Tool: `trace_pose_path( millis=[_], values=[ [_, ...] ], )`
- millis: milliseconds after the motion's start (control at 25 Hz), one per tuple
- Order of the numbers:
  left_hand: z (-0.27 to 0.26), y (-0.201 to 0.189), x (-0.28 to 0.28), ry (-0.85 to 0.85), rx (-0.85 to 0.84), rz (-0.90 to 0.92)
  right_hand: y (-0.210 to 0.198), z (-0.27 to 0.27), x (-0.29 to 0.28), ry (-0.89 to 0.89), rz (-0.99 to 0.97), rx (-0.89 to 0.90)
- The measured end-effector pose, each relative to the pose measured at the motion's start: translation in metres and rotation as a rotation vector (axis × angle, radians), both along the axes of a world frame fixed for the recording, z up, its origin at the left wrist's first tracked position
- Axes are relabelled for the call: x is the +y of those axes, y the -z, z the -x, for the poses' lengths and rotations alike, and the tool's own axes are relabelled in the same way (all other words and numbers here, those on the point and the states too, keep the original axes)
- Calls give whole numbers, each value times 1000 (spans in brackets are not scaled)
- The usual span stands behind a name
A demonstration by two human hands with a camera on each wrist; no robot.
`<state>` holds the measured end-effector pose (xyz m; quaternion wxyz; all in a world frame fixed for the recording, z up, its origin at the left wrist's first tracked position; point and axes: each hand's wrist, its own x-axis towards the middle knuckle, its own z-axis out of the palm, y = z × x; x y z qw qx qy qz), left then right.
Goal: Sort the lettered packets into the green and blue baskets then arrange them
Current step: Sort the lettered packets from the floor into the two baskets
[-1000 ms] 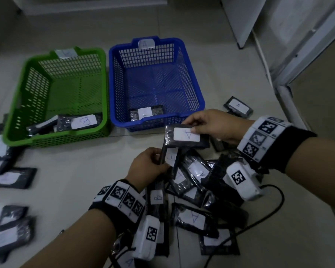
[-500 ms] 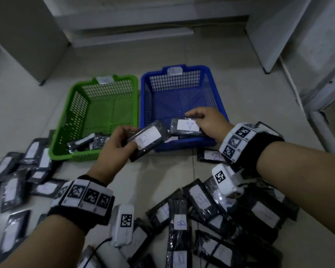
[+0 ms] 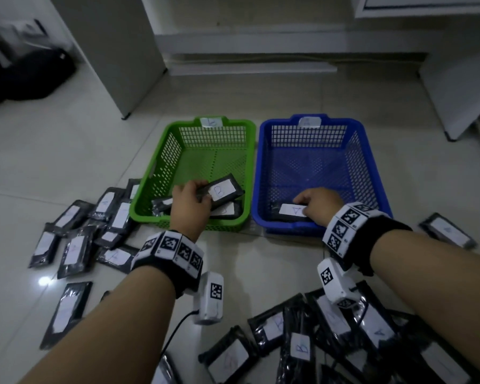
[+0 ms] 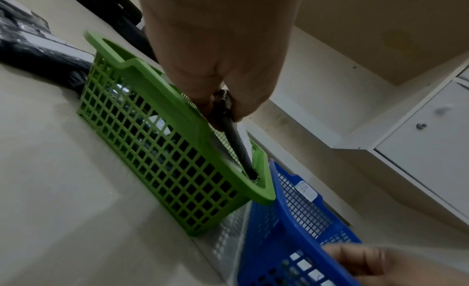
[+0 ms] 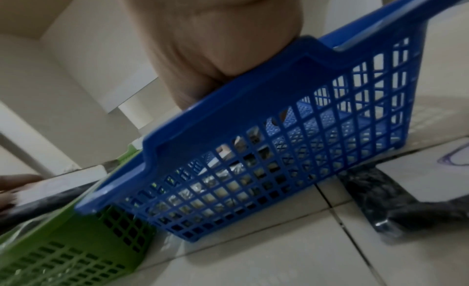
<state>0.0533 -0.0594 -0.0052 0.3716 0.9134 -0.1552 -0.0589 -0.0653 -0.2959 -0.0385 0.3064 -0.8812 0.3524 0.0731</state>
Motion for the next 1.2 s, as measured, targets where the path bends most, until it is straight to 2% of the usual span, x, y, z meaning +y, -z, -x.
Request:
trace_pose_path(
  millis=[120, 280, 400, 480, 560, 640, 760, 840, 920, 1000, 1080, 1200],
  values=[
    [0, 9, -1, 32, -47, -65, -5, 3, 5, -82, -11, 3],
    [5, 15, 3, 46, -245, -256, -25, 16, 18, -175, 34, -84],
    [29, 13, -3, 106, -334, -95, -38, 49, 34, -223, 127, -291],
    [60, 12, -12, 228, -429, 23, -42, 83, 41, -224, 151, -436],
    [99, 16, -21, 378, -455, 67, -37, 117, 40, -189, 125, -507],
    [133, 28, -28, 559, -321, 54, -25, 148, 36, -149, 70, -461],
    [170, 52, -38, 735, 33, -190, -1, 185, 28, -208, 51, -142],
    [186, 62, -44, 768, 106, -405, 9, 200, 26, -324, 93, 125],
    [198, 65, -49, 774, 71, -556, 12, 206, 28, -399, 127, 280],
    [203, 66, -53, 755, 51, -645, 13, 208, 31, -404, 149, 320],
    [201, 64, -57, 735, 87, -678, 11, 208, 31, -314, 67, 261],
    [191, 55, -57, 739, 231, -500, 1, 205, 23, -120, -112, 72]
  ],
)
